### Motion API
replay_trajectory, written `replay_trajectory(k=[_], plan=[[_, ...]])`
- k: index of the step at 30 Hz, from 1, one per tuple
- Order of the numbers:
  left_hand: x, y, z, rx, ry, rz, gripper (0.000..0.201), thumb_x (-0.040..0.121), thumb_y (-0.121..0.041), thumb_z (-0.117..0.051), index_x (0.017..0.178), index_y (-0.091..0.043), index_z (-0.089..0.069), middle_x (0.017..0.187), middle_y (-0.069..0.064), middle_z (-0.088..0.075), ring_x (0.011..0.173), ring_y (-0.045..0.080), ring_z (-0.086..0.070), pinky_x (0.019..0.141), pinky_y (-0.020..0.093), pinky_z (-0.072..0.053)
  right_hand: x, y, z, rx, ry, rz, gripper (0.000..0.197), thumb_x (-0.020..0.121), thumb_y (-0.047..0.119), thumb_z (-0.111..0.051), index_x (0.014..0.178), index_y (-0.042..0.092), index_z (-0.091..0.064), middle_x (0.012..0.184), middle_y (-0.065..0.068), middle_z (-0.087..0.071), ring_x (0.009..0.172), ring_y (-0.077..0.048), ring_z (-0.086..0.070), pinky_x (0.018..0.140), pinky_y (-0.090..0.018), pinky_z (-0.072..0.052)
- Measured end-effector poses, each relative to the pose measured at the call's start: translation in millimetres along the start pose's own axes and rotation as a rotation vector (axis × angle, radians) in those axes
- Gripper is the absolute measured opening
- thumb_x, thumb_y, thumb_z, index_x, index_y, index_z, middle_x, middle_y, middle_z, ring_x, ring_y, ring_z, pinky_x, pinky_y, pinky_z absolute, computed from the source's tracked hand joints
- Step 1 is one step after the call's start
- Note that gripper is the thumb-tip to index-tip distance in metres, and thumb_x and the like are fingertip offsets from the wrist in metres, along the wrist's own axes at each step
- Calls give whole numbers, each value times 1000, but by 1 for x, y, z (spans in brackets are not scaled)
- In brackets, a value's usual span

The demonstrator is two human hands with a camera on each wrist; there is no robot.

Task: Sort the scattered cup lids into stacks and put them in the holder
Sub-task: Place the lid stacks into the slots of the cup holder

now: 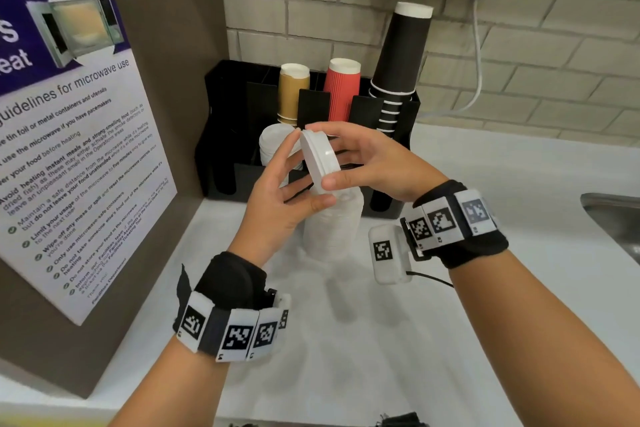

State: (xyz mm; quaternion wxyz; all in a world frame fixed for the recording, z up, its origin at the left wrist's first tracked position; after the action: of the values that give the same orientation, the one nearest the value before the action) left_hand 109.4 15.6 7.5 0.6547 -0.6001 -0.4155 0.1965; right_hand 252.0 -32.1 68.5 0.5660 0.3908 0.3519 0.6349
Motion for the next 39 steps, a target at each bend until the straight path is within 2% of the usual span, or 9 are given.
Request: replay_trajectory(k=[7, 9, 11, 14, 19, 23, 28, 34, 39], plan=[[5, 0, 1, 14, 0, -19, 88, 65, -33, -78, 137, -51, -30, 149, -10, -42, 134, 12, -48, 110, 36, -43, 3, 4, 12, -69, -111, 65, 64, 76, 12, -79, 132, 25, -51, 121, 0, -60, 107, -6, -61, 87, -21, -53], [5, 2, 12, 10, -70, 3, 78, 69, -36, -75, 136, -47, -36, 142, -12, -47, 128, 12, -53, 103, 26, -48, 4, 0, 37, -113, -231, 73, 67, 74, 14, -81, 131, 25, -50, 124, -1, -58, 110, -10, -59, 88, -24, -53], [4, 5, 27, 47, -154, 12, 59, 79, -31, -71, 132, -38, -47, 135, -7, -53, 117, 12, -60, 88, 18, -52, 3, -15, 67, -221, -359, 7, 69, 73, 20, -83, 131, 28, -46, 126, 3, -55, 111, -11, -56, 86, -21, -48], [2, 9, 45, 89, -241, 10, 36, 91, -12, -65, 121, -30, -57, 121, -7, -59, 100, 5, -63, 83, 20, -51, 0, -51, 96, -401, -410, -143, 75, 71, 21, -84, 132, 26, -40, 125, 3, -53, 112, -16, -53, 91, -27, -45], [-1, 16, 53, 88, -271, 23, 29, 92, -8, -63, 106, -34, -62, 113, -6, -61, 89, 0, -63, 82, 22, -51, 13, -102, 98, -656, -318, -351, 78, 69, 20, -84, 129, 15, -33, 121, -14, -52, 109, -34, -54, 93, -45, -47], [-3, 22, 55, 104, -273, 39, 27, 93, -10, -62, 105, -34, -63, 113, -8, -62, 97, 7, -64, 81, 21, -50, 28, -120, 87, -1033, -192, -448, 72, 69, 26, -80, 125, 13, -36, 117, -13, -50, 100, -30, -47, 84, -39, -39], [-6, 25, 57, 117, -275, 46, 26, 94, -12, -62, 105, -35, -64, 112, -10, -63, 100, 11, -63, 83, 23, -50, 50, -138, 70, -1377, 84, -491, 72, 67, 32, -78, 124, 12, -40, 117, -7, -56, 112, -27, -49, 85, -37, -38], [-12, 25, 61, 127, -294, 44, 25, 94, -11, -62, 104, -34, -65, 108, -15, -64, 93, -5, -62, 84, 25, -50, 55, -150, 62, -1326, 213, -571, 66, 70, 30, -75, 128, 12, -49, 122, -9, -56, 113, -27, -54, 85, -37, -51], [-13, 28, 63, 116, -312, 51, 25, 94, -11, -61, 104, -33, -64, 109, -16, -63, 95, 2, -64, 87, 29, -52, 52, -149, 60, -1270, 196, -570, 62, 73, 32, -78, 125, 9, -54, 125, -8, -50, 109, -27, -56, 79, -37, -53]])
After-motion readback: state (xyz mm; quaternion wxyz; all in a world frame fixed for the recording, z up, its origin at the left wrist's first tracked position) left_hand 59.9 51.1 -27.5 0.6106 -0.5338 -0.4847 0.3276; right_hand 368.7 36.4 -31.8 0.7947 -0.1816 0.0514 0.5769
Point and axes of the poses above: each hand's wrist, its own x-axis towards the middle knuckle, its own z-axis out of the back of the hand, y = z × x, the point moved 4 cm from there along x, towards the middle knuckle
